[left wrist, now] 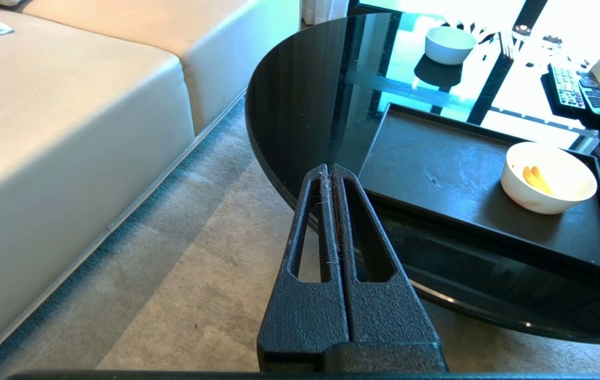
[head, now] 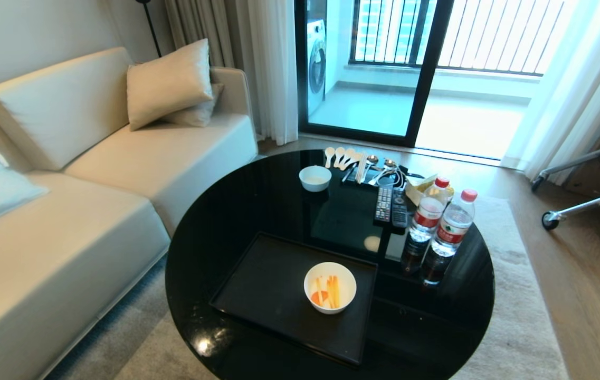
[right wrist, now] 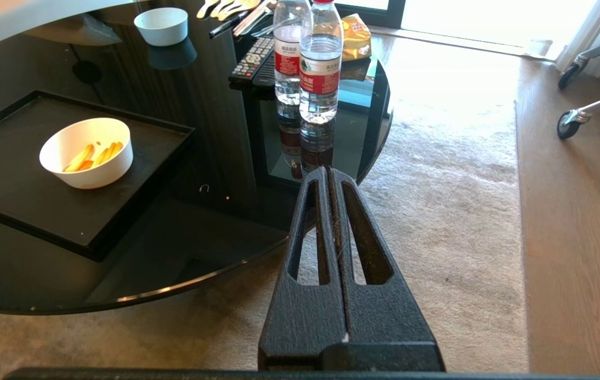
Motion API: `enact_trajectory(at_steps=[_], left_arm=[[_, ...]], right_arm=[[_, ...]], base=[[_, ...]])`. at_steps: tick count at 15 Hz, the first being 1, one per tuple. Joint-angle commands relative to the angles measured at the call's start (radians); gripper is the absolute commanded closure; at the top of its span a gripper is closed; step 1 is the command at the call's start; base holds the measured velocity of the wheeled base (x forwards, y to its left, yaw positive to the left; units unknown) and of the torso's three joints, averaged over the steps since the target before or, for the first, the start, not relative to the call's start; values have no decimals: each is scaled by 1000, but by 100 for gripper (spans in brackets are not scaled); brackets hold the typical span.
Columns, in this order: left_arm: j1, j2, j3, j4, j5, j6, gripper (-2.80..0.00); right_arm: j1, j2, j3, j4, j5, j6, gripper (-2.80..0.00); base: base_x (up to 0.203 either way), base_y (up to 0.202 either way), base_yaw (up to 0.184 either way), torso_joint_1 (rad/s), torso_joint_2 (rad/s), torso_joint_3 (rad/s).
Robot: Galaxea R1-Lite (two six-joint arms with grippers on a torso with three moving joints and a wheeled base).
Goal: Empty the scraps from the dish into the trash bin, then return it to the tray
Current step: Pick up the bowl with leftover food
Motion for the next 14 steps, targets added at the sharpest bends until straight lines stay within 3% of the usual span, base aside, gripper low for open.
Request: enact_trajectory(at_steps=[1, 5, 9, 12, 14], left_arm=[[0, 0, 0, -1, 0, -1, 0], [0, 0, 0, -1, 0, -1, 0], [0, 0, 0, 0, 0, -1, 0], [0, 0, 0, 0, 0, -1, 0], [0, 0, 0, -1, 0, -1, 0]], right_arm=[[0, 1, 0, 0, 1, 1, 0], [0, 1, 0, 0, 1, -5, 0], [0, 1, -3, 3, 7, -84, 0], [0, 19, -96, 31, 148, -149, 0], [1, 119, -175, 53, 168, -174, 0]], base=[[0, 0, 0, 0, 0, 0], [0, 0, 0, 0, 0, 0], [0, 0, 0, 0, 0, 0], [0, 0, 0, 0, 0, 0], [0, 0, 0, 0, 0, 0]])
